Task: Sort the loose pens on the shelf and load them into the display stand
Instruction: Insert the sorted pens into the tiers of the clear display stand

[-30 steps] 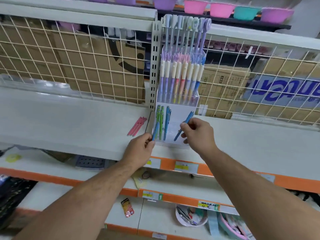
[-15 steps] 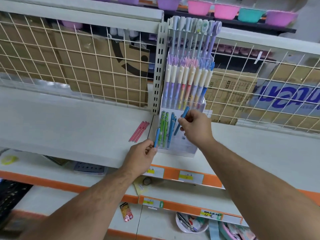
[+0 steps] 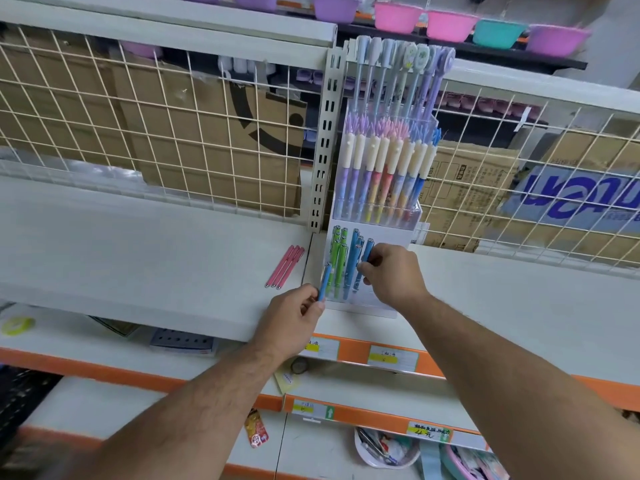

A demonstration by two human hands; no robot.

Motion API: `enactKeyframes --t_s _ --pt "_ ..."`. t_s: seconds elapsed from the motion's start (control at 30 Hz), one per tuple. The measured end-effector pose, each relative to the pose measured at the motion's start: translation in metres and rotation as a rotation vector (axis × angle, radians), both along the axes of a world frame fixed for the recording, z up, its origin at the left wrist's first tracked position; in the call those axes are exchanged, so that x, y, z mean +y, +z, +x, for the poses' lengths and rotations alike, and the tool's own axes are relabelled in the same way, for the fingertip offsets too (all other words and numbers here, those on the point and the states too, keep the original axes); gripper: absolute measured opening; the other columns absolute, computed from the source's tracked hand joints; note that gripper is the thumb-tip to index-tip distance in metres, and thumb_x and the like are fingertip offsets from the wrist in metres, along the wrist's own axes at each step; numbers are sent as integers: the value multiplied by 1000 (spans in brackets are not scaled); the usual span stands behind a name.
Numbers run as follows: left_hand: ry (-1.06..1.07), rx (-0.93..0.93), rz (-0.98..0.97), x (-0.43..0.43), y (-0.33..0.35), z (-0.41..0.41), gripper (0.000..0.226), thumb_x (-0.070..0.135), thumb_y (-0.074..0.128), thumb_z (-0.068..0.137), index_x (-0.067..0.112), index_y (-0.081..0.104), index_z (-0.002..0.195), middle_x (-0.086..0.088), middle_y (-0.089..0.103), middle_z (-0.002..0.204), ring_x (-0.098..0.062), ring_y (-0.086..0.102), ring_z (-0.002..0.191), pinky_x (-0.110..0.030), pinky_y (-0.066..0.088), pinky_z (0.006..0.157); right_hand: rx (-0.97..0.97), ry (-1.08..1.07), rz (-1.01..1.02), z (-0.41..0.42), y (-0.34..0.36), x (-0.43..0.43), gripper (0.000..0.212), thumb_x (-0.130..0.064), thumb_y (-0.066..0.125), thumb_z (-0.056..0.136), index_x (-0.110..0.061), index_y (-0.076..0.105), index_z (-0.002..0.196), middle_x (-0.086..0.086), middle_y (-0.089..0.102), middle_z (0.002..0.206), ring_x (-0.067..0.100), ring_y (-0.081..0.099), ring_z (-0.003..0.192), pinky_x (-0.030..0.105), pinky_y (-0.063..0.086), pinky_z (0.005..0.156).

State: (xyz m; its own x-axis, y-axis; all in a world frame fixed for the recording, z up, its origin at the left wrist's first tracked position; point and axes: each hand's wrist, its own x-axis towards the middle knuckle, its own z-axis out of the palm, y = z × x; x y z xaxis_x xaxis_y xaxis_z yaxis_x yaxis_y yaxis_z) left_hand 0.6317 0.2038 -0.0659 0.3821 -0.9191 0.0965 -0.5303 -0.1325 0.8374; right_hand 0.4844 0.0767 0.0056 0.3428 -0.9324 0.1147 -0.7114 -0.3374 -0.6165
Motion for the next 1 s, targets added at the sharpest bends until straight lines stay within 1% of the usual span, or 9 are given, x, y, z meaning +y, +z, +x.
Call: enactKeyframes --t_s 0.3,0.4,0.47,0.53,0.6,0.67,0.73,0.87,1.0 --pt "0 -33 0 1 1 0 6 30 61 97 27 65 94 14 65 87 -7 61 82 -39 58 77 12 -10 -6 -3 -3 1 10 -20 73 90 -12 73 96 6 73 87 23 70 80 42 60 80" --pt "-3 -30 -7 1 1 0 7 29 61 97 25 66 95 13 66 88 -7 61 82 -38 58 78 -2 -13 -13 -4 -2 4 19 -20 74 89 -12 73 106 6 74 96 21 70 83 38 59 83" --pt "-3 -26 -10 1 1 -1 7 29 62 96 24 67 95 13 65 87 -7 61 82 -38 58 78 -11 -26 -7 -6 -2 6 24 -22 76 88 -12 72 110 3 73 97 19 69 84 35 58 83" --pt "-5 -29 -15 1 1 -1 7 29 62 96 24 67 94 13 65 87 -7 61 81 -38 58 77 -18 -62 -6 -10 -1 9 21 -24 76 87 -14 72 105 0 70 92 17 66 81 30 56 77" --pt "-8 -36 -16 1 1 -1 7 29 62 96 24 66 94 13 64 86 -7 61 81 -38 58 77 -29 -103 -13 -14 0 14 10 -24 75 87 -16 71 92 -3 70 86 14 63 77 25 50 68" --pt "-10 -40 -14 0 -1 -1 7 30 62 96 25 66 95 13 64 86 -7 61 82 -38 58 77 -67 -114 -2 -17 -1 22 8 -22 73 86 -18 69 81 -5 68 79 14 62 73 25 47 62" --pt "-15 -41 -22 -1 -3 -1 7 31 62 96 27 66 93 13 65 86 -8 61 81 -38 58 76 -129 -69 45 -16 -4 32 10 -20 74 84 -18 69 76 -6 68 74 13 64 70 26 51 64" --pt "-37 -55 -32 -3 -8 1 7 32 64 94 31 63 87 13 65 81 -10 62 75 -40 56 71 -231 113 173 -4 -16 52 10 -21 79 82 -20 69 82 -5 67 72 14 62 64 31 54 68" --pt "-82 -42 -45 -2 -7 3 14 28 62 95 39 63 86 13 65 80 -10 63 74 -41 56 69 -258 177 154 8 -25 61 11 -21 73 87 -17 65 81 1 68 73 25 69 72 42 59 64"
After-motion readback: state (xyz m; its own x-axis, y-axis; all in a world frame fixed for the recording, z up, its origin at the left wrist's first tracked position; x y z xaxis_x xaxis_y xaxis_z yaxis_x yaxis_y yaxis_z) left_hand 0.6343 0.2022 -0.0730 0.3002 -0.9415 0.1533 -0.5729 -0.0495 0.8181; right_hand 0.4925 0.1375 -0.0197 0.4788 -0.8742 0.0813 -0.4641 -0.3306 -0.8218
